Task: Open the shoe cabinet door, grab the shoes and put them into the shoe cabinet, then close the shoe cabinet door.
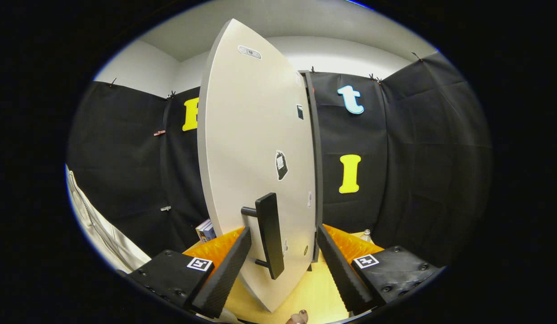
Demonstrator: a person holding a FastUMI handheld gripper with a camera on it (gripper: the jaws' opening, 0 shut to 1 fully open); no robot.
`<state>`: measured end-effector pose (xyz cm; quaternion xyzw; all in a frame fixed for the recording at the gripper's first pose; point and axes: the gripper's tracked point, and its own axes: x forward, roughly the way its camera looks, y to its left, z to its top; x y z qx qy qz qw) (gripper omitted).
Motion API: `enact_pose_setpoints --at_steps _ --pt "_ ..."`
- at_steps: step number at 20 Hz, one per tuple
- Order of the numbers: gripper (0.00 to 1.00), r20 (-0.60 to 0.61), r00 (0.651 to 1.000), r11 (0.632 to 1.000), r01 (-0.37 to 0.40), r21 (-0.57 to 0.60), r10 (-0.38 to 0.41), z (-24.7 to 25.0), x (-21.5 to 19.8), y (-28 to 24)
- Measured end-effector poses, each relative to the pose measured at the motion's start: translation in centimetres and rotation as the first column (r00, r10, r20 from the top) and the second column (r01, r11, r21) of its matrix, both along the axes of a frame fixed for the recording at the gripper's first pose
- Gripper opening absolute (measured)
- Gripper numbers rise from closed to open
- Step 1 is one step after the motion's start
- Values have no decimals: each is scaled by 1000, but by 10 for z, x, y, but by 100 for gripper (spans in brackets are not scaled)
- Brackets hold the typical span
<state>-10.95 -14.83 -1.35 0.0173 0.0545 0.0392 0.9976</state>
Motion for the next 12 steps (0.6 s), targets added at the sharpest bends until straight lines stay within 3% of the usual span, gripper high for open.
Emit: enact_pose_setpoints --at_steps 6,12 --pt "98 11 999 998 -37 40 37 -11 30 47" --pt "99 8 991 990 -136 29 136 -13 67 96"
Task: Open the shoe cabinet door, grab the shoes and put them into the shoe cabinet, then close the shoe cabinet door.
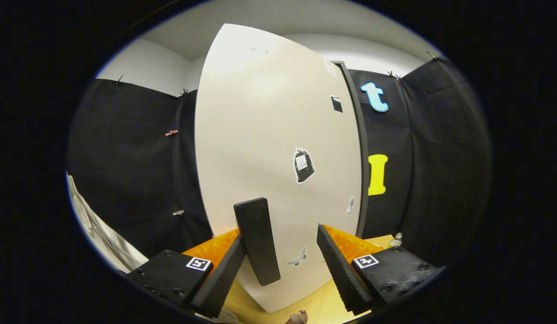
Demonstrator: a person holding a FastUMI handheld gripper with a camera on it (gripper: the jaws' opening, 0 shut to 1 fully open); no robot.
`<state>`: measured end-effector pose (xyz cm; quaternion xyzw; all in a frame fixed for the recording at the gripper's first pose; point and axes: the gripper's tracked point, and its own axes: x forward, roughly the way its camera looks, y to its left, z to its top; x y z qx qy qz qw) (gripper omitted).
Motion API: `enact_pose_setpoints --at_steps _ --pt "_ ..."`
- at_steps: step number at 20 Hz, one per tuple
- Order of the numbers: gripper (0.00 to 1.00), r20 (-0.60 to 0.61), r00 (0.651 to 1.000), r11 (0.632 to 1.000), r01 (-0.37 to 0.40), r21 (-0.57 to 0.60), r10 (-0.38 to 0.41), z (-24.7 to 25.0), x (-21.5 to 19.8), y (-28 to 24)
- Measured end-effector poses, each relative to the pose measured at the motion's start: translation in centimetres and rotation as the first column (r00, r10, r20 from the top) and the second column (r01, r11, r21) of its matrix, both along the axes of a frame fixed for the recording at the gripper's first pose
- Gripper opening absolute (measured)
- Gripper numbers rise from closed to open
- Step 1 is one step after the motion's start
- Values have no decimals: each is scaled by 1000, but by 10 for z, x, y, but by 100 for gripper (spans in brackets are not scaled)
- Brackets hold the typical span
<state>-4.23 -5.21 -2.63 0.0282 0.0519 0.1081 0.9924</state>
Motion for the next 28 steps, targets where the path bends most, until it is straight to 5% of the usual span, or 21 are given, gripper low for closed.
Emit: enact_pose_setpoints --at_steps 8,28 --pt "100 -13 995 995 -102 22 102 -4 12 45" --pt "100 10 999 999 -46 -22 46 10 -21 50"
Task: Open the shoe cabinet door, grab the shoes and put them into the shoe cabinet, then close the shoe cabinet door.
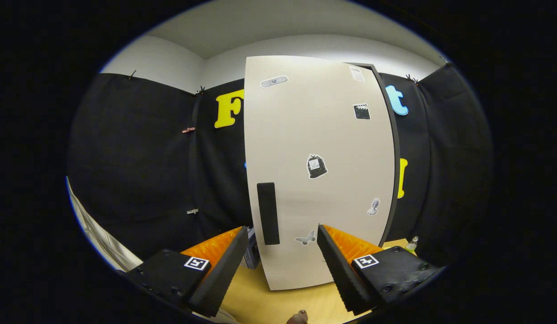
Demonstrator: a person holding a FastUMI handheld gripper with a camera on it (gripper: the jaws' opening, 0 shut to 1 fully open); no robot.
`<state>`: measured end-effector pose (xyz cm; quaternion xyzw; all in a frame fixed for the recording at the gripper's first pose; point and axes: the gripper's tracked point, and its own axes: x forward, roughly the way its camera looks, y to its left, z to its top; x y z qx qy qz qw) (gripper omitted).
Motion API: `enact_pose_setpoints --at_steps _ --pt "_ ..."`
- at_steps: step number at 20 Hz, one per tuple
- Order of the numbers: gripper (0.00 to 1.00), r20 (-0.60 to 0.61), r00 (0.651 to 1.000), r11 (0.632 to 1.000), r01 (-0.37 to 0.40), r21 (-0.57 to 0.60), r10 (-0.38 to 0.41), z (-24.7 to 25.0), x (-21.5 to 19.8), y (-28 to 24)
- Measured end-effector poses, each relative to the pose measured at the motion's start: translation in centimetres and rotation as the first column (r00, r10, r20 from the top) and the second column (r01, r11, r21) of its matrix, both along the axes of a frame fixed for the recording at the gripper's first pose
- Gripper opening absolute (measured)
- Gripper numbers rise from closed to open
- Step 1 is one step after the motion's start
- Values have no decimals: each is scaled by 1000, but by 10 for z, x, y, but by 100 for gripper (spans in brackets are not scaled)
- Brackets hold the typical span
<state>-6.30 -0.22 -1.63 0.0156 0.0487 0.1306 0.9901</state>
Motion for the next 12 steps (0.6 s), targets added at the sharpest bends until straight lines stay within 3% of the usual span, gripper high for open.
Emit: enact_pose_setpoints --at_steps 12 --pt "100 7 1000 1000 22 -12 -22 2 -1 -2"
